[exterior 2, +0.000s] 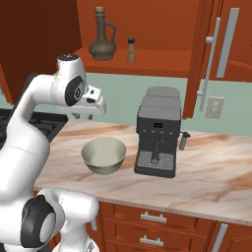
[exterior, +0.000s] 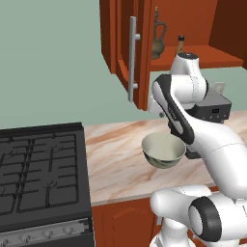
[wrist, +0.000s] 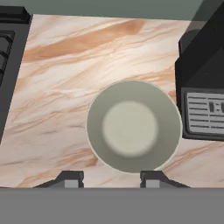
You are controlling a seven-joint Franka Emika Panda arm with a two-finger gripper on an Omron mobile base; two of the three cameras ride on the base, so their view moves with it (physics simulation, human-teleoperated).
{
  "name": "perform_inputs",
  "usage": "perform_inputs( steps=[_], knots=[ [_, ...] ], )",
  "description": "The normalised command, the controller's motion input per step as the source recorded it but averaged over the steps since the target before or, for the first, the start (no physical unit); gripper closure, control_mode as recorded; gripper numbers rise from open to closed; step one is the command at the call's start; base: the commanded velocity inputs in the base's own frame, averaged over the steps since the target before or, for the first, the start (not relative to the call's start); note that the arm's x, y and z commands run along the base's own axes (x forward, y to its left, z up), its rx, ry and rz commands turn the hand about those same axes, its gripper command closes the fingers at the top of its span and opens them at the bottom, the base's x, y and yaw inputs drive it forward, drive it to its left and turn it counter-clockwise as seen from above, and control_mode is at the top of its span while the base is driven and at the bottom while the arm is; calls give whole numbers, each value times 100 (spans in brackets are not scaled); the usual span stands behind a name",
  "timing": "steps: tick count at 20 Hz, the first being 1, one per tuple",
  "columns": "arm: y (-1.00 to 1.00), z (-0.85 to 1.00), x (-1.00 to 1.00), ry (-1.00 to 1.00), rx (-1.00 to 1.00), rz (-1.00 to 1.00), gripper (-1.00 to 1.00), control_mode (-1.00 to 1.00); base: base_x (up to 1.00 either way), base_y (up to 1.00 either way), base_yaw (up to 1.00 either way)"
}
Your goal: Retrieve the bottle and the shaker from the cabinet and place them next to the mixing bowl on the counter. Then add garlic from the fridge to the mixing bowl.
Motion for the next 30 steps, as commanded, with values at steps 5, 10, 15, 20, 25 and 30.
perform_inputs(
  steps=[5, 10, 15, 20, 25, 30],
  knots=[
    [0, -5, -31, 0, 1, 0, -100, -100, 0, 0, 0],
    [12, -10, -8, 0, -2, 1, -100, -100, 0, 0, 0],
    [-50, 27, -15, -7, 3, -2, -100, -100, 0, 0, 0],
    [-57, 74, 0, -14, 16, -9, -100, -100, 0, 0, 0],
    [-48, 84, 0, -22, 23, -7, -100, -100, 0, 0, 0],
    [-31, 86, 0, -31, 20, -2, -100, -100, 0, 0, 0]
  ],
)
